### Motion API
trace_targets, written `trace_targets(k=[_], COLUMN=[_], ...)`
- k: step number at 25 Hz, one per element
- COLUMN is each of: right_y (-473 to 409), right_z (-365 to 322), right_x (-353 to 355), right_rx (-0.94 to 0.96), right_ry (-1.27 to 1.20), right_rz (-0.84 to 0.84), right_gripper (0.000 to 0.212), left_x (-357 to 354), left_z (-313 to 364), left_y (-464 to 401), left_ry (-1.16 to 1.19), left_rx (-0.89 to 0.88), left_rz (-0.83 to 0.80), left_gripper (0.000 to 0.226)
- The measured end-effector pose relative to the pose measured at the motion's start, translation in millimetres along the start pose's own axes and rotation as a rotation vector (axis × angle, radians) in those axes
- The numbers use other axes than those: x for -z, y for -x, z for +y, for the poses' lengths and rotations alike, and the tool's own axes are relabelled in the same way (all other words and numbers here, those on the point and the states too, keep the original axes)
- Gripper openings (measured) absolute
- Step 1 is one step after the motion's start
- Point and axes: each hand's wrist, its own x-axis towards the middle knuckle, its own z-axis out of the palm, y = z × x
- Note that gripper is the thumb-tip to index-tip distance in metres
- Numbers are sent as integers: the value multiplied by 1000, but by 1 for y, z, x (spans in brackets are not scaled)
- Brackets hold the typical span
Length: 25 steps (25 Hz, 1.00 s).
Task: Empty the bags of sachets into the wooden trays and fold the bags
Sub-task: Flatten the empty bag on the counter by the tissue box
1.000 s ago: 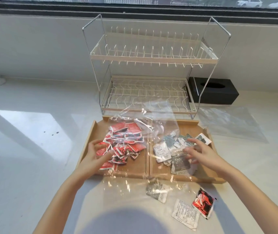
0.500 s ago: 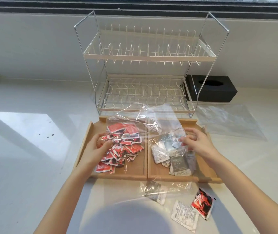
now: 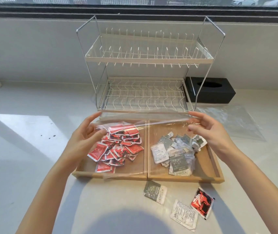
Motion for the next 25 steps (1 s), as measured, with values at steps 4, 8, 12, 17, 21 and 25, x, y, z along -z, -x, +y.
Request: trace_targets(k=[4,8,12,17,21,25], right_y=[0,2,5,5,5,6], right_z=[-4,-5,-6,-9,-13,-16], right_x=[3,3,4,4,2,6], right_rx=[18,44,83,135,161,188], right_ry=[14,85,188,296,212,100], right_rz=[49,68,105,183,174,223], right_gripper=[36,29,14,9,9,8], left_x=[0,-7,-6,-11,-12,-10], left_z=[13,19,20,21,26,34], left_y=[7,7,3,2,5,5], left_ry=[-40,-336,-451,-556,-595,-545], left_rx=[42,-14,-77,-173,-266,-262], left_rz=[-157,-27,55,217,281,239], left_gripper=[46,30,23,24,25,16])
